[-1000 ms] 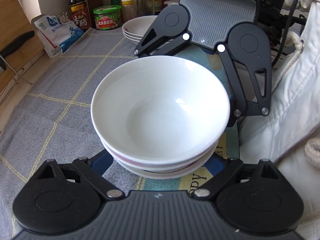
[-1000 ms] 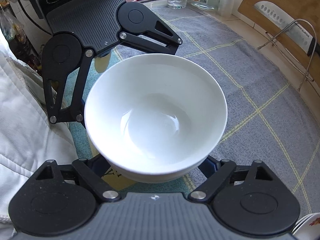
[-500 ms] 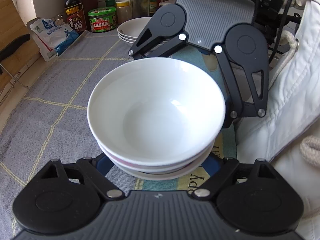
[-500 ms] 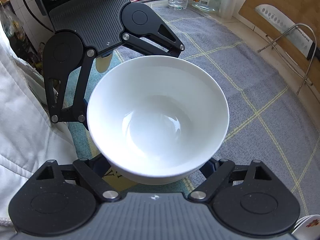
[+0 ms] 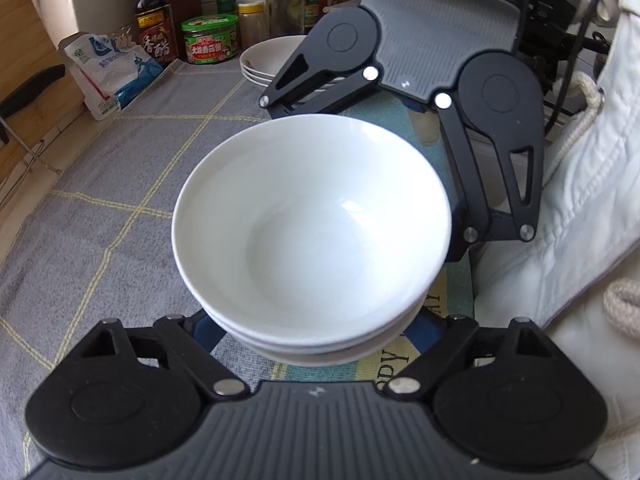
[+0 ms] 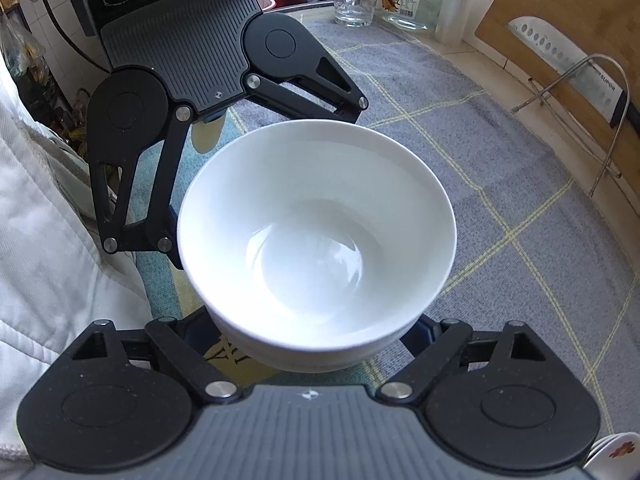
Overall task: Organize plates and bowls
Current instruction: 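Carry the bowl stack with both tools and lower it onto the plate stack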
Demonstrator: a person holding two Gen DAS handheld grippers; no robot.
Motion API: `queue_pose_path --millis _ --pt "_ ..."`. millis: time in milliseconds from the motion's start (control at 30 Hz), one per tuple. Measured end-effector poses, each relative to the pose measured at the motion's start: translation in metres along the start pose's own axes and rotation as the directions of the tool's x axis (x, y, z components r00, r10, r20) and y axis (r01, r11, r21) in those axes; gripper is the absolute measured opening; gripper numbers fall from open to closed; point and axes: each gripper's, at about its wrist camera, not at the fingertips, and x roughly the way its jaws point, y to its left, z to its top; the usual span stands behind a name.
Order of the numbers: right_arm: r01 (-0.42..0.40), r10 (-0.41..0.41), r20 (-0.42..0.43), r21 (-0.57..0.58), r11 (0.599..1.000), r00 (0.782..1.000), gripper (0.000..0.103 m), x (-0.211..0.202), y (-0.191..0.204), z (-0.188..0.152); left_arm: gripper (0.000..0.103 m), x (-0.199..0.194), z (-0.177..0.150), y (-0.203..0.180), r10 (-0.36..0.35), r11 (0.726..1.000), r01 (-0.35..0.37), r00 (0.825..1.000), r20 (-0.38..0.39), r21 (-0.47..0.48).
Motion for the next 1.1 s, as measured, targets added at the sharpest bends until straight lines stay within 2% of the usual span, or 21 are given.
queue_pose_path --millis 200,433,767,1100 --pt "0.0 0.0 0.013 -0.018 1.0 1.0 0.093 -0.012 -0.007 -0.002 0.089 -0.004 0.016 -0.005 0.03 1.0 -0.03 1.0 0.001 0.001" --pt "0.008 -0.007 0.031 -0.035 0.999 0.999 0.093 -0.045 -0.033 -0.02 0.089 0.003 0.063 -0.024 0.054 0.998 -0.054 0.999 0.006 0.007" --pt "0.07 -0.068 0.038 -0.047 0.996 0.997 0.093 -0.11 -0.085 -0.075 0.089 0.038 0.147 -0.011 0.081 0.995 -0.084 0.995 0.064 0.054" --pt "0.145 -0.145 0.017 0.019 0.989 0.989 0.093 -0.152 -0.135 -0.141 0.089 0.096 0.221 -0.013 0.045 0.989 -0.057 0.994 0.095 0.135"
